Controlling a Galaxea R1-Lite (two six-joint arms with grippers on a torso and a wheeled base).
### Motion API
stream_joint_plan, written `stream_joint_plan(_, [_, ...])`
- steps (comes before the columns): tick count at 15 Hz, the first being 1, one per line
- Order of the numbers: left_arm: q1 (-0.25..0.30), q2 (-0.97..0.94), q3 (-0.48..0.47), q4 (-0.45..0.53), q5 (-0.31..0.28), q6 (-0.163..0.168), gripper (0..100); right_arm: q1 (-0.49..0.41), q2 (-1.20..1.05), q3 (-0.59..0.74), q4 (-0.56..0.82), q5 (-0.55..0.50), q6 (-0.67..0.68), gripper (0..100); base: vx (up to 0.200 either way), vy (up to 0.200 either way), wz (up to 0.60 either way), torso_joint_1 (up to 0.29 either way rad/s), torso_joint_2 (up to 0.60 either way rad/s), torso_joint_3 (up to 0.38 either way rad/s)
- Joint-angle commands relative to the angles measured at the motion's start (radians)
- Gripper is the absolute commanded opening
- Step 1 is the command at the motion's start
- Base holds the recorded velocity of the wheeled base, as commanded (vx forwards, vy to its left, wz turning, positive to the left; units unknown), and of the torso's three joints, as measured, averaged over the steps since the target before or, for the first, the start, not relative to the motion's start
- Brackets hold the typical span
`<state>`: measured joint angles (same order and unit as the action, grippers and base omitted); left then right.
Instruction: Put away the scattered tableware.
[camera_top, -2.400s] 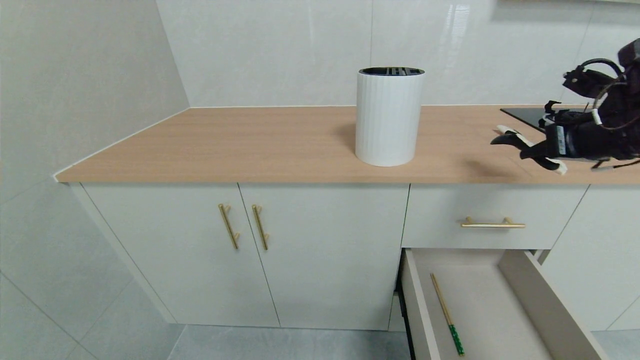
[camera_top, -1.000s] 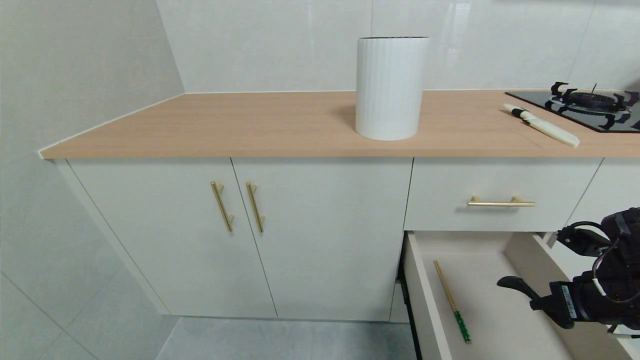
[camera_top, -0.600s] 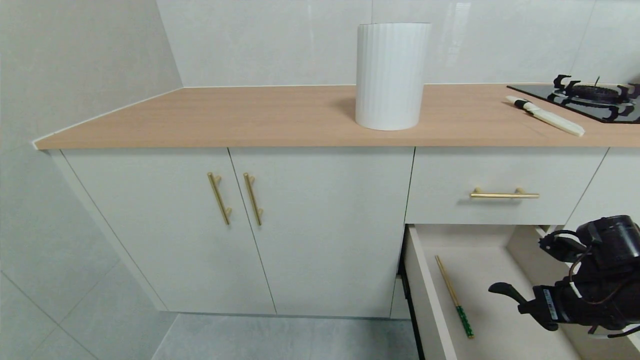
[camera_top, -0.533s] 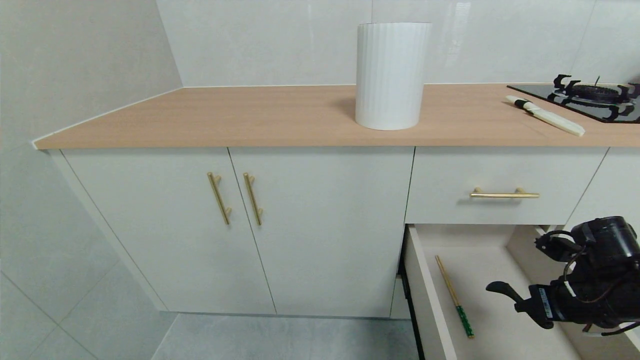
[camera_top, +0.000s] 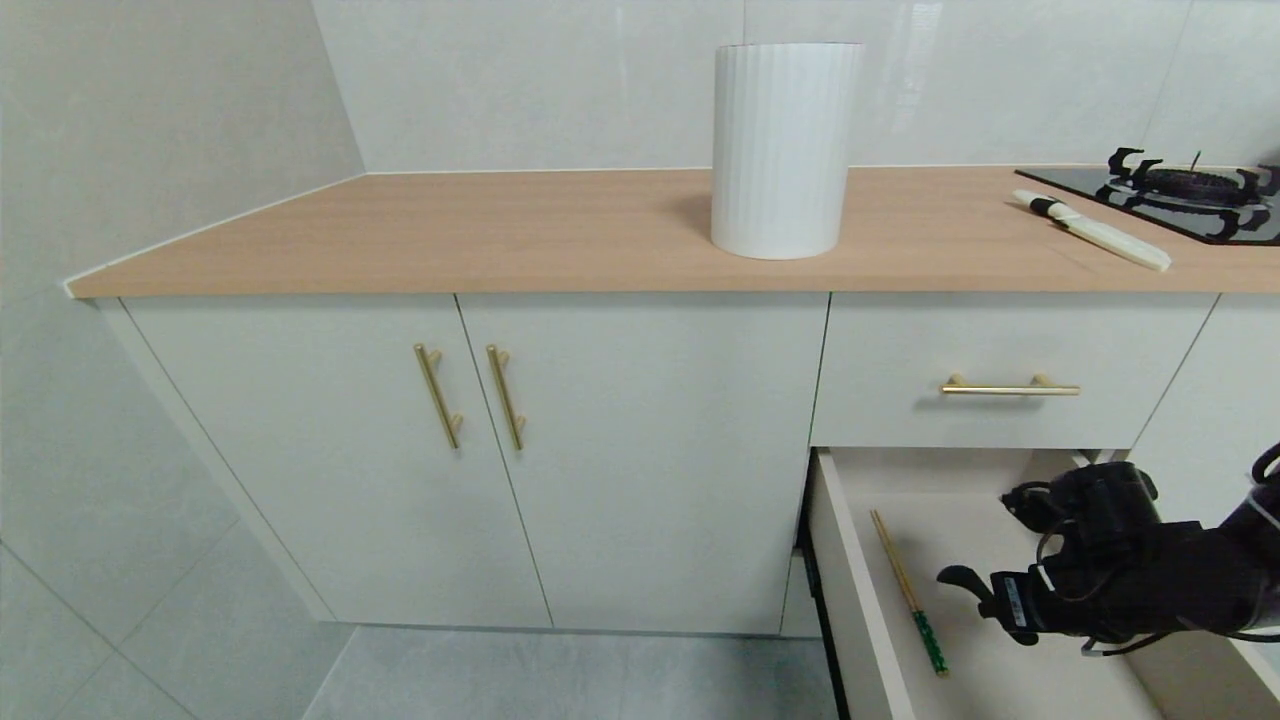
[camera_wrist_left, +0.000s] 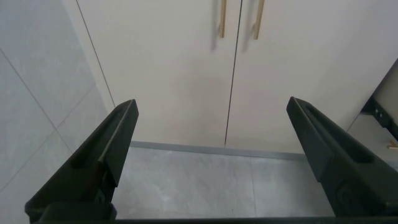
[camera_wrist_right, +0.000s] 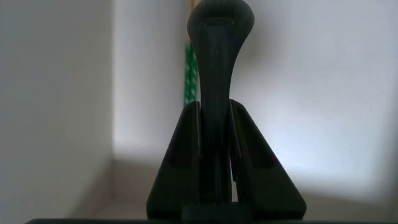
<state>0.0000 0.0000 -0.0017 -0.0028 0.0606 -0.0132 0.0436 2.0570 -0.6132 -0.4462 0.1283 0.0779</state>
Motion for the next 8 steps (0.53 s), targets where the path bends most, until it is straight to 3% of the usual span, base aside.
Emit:
stream_joint_plan(1, [0.0,0.0,0.0,0.0,0.001,-0.001,100,0.001,0.075,-0.011,-0.009,-0.016,0.002,0,0.0,0.0,0.0,0.0,0.0,0.0])
stream_joint_plan(8, [0.0,0.0,0.0,0.0,0.001,-0.001,100,0.002,0.212,-0.014,-0.141,-0.098,-0.003,0,0.0,0.0,0.0,0.0,0.0,0.0])
